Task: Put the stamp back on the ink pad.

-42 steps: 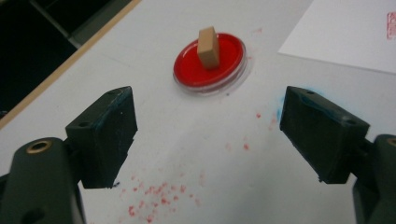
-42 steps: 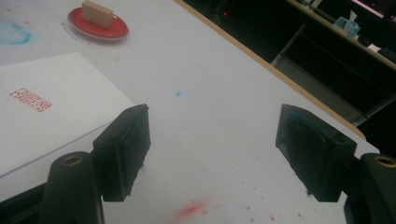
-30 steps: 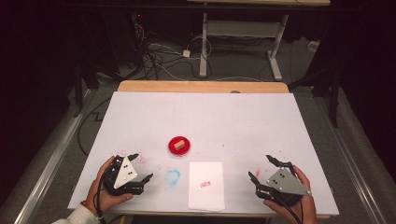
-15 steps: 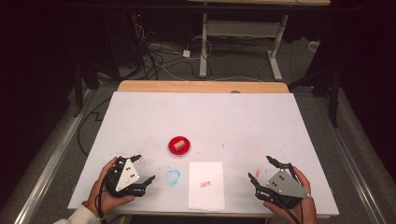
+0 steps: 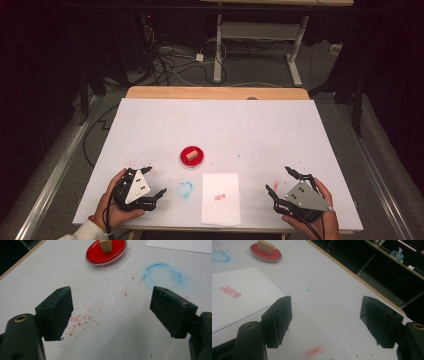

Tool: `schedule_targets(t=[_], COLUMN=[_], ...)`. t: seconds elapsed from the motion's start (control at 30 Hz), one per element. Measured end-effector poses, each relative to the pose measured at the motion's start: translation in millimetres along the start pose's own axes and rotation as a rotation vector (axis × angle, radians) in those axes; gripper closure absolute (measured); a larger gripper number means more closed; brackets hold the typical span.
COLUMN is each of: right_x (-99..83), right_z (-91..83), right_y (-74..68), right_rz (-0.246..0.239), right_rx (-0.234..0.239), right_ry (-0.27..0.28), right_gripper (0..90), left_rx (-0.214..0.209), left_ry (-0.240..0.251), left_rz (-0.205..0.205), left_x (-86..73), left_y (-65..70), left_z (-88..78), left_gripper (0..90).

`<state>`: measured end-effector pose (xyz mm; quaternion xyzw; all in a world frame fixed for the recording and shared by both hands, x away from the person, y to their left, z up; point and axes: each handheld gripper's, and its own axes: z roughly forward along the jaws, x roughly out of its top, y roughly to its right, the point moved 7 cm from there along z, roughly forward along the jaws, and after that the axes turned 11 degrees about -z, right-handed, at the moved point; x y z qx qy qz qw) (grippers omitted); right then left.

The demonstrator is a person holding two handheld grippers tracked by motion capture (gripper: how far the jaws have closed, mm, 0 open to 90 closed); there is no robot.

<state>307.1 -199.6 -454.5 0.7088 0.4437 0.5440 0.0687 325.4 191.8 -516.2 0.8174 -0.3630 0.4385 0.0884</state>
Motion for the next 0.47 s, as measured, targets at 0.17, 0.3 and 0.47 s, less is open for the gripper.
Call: schedule_targets(t=[0.17,0.3,0.47], right_x=[-0.1,-1.0,-2.2], right_z=[2.1,3.4,2.8], right_y=[-0.6,-0.6,0.3], right_rz=[0.001,-0.001,0.005], right_rx=[0.006,0.008,0.008], right_ry=[-0.001,-0.004,-0.002], right_gripper=[25.9,25.7,25.6], left_rx=[0.002,0.005,0.003], left_ry=[-0.008,-0.010,-0.014], left_rz=[-0.008,-0.011,-0.011], left_x=[-1.7,-1.6,-0.9], left_y=[-1.9,-2.8,-3.1], left_z=[1.2,1.8,3.8], left_gripper=[18.0,18.0,18.0])
